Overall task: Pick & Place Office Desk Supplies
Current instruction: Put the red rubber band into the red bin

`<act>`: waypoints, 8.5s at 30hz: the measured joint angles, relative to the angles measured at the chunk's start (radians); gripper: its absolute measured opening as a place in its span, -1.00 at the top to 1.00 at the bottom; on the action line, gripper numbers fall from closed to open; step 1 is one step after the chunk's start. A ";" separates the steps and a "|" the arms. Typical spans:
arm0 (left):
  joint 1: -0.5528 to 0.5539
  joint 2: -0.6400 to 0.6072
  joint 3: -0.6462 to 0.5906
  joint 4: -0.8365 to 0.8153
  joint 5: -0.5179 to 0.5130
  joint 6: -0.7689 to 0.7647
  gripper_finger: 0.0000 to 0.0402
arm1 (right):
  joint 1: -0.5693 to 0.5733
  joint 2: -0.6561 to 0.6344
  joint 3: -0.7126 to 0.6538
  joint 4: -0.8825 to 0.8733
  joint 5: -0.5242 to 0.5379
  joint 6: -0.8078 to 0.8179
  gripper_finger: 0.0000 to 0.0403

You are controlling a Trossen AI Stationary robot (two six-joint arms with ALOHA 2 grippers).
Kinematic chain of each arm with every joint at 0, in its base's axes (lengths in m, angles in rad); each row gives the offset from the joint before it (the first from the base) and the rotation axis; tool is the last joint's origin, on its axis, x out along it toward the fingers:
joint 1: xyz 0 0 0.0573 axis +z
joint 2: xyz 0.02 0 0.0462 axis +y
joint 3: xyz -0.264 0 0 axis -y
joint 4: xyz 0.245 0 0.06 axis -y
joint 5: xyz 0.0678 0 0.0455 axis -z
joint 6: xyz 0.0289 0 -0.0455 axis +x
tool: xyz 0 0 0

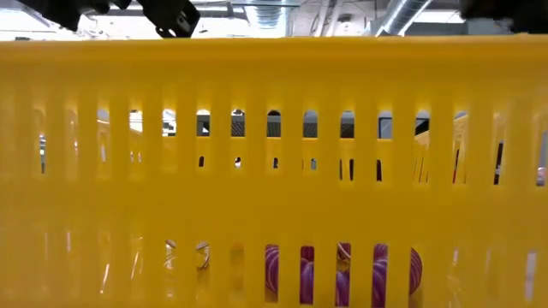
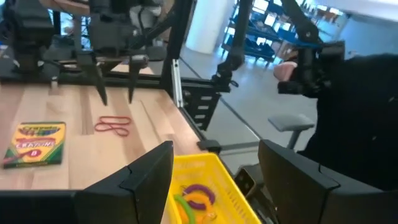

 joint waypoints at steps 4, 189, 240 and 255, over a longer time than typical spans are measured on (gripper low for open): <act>-0.019 0.073 0.000 0.094 -0.025 -0.020 -0.15 | 0.047 0.000 0.000 -0.133 0.002 0.084 0.05; -0.048 0.166 0.000 0.228 -0.031 -0.070 -0.15 | 0.142 -0.495 -0.025 -0.386 1.025 0.023 1.00; -0.062 0.166 0.000 0.228 -0.031 -0.071 -0.15 | -0.339 -0.766 -0.425 0.346 0.757 -0.534 1.00; -0.064 0.166 0.001 0.228 -0.031 -0.069 -0.15 | -0.501 -0.766 -0.425 0.180 0.697 -0.428 1.00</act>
